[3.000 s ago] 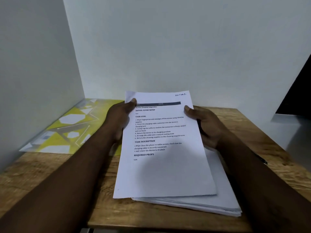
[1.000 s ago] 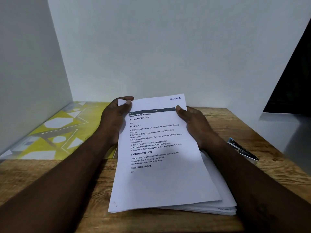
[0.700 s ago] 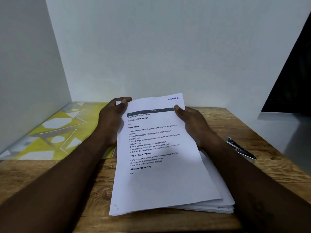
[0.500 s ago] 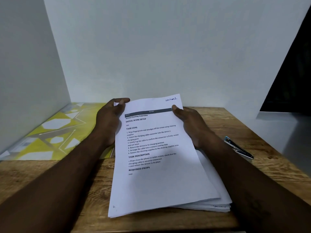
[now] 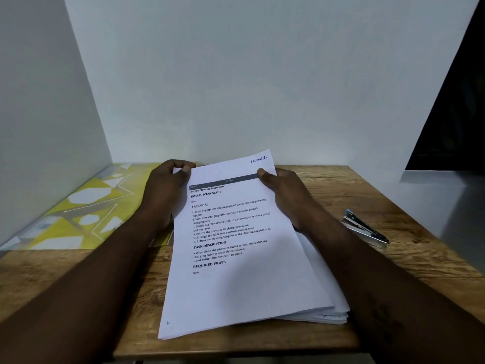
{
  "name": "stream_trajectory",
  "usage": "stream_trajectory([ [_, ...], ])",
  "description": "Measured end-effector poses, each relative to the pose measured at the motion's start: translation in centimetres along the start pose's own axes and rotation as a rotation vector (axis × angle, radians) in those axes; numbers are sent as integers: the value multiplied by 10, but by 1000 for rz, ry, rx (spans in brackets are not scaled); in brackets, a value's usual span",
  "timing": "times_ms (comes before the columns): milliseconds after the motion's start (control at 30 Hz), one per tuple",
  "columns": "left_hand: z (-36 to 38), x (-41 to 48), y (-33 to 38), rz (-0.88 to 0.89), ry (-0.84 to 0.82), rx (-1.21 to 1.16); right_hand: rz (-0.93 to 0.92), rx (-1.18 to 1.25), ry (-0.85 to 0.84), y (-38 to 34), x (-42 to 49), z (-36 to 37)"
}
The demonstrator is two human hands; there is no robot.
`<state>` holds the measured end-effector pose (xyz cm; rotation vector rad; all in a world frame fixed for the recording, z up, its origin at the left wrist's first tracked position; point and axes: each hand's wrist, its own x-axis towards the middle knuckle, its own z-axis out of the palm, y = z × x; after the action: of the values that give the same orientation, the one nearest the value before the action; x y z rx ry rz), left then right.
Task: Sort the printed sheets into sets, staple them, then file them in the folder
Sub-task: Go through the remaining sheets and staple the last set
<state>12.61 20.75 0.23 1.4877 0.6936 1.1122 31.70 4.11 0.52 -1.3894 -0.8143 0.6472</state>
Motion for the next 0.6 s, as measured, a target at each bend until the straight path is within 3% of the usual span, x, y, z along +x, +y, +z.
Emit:
stream_trajectory([
  [133, 2, -9, 0, 145, 69, 346, -20, -31, 3, 2, 1, -1],
  [467, 3, -12, 2, 192, 24, 461, -44, -77, 34, 4, 2, -6],
  [600, 3, -16, 12, 262, 202, 726, -33, -103, 21, 4, 2, -5],
])
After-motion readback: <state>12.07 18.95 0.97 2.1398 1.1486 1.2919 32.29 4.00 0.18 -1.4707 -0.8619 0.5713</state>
